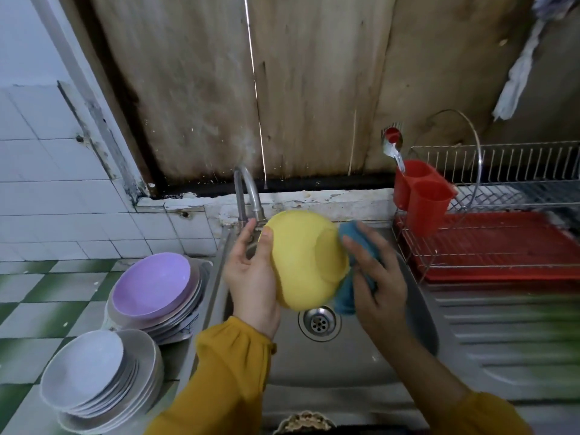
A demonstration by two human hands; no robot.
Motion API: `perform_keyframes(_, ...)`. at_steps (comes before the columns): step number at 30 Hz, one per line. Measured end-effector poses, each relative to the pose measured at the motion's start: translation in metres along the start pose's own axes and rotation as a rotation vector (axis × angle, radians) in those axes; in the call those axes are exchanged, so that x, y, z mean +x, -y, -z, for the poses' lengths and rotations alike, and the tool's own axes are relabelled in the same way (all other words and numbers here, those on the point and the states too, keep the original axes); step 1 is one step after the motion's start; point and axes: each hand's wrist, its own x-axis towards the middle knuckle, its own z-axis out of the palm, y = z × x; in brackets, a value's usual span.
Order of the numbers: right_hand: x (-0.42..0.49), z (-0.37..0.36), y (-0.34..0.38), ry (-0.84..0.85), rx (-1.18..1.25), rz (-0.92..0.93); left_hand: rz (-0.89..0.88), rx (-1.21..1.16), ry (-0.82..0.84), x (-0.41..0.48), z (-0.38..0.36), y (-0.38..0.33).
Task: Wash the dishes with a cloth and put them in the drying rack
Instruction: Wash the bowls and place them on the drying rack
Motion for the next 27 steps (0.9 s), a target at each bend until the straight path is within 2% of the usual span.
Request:
perform_keyframes(2, 0.003, 0.025, -0.007, -0.101, -0.055, -0.213, 0.062, -0.063, 0.02, -0.001, -0.016, -0.001)
perform_keyframes(6, 0.021, 0.079, -0.009, -0.089, -0.039, -0.468, 0.17, -0.093, 0.183, -0.008, -0.059, -0.002)
perform_keyframes(8, 0.026, 0.106, -0.005, 0.024, -0.083, -0.51, 0.222, -0.09, 0.254, -0.015, -0.083, 0.002)
perform_keyframes(11, 0.028, 0.141, -0.002, 0.162, -0.335, -0.474, 0.26, -0.053, 0.39, -0.03, -0.118, 0.011)
perform_keyframes(15, 0.03, 0.189, -0.007, 0.141, -0.534, -0.438, 0.253, 0.016, 0.538, -0.052, -0.164, 0.029)
perform_keyframes(20, 0.028, 0.244, -0.013, 0.058, -0.493, -0.57, 0.243, 0.131, 0.772, -0.076, -0.215, 0.053)
perform_keyframes(23, 0.025, 0.274, -0.016, -0.03, -0.553, -0.617, 0.084, 0.349, 1.027, -0.086, -0.24, 0.066)
perform_keyframes(25, 0.023, 0.295, -0.018, -0.085, -0.6, -0.641, -0.122, 0.648, 1.204, -0.088, -0.259, 0.076)
perform_keyframes(27, 0.02, 0.314, -0.021, -0.131, -0.637, -0.685, -0.36, 0.851, 1.347, -0.088, -0.28, 0.086)
